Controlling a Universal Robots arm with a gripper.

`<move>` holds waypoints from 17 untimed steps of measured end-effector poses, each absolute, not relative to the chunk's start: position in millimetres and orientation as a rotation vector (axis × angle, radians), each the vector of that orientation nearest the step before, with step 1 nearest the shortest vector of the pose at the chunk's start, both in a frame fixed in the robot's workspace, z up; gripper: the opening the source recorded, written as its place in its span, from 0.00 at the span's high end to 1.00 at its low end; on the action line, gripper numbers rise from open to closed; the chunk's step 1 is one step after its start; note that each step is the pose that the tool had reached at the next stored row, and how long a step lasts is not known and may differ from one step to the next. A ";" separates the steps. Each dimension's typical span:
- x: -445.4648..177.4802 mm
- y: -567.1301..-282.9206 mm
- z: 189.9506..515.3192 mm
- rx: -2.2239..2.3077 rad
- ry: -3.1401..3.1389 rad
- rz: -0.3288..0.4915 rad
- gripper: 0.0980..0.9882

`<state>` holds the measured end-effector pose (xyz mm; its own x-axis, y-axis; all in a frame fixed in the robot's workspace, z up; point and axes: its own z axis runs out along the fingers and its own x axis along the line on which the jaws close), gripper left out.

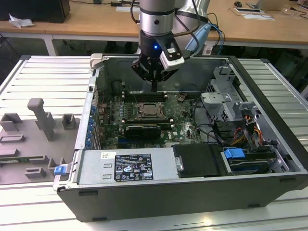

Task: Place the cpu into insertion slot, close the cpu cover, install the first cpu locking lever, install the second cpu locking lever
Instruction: 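Install the first cpu locking lever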

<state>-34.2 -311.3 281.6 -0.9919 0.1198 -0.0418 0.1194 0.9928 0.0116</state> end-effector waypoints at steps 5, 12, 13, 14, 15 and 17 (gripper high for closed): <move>-45.3 -311.3 279.1 0.181 3.107 0.015 0.99; -55.1 -311.3 276.9 0.009 3.112 0.020 0.99; -57.2 -311.3 276.7 0.009 3.112 0.020 0.99; -59.9 -311.3 276.6 0.009 3.112 0.021 0.99; -64.3 -311.2 276.3 0.009 3.112 0.021 0.99; -68.2 -311.3 276.1 0.009 3.112 0.022 0.99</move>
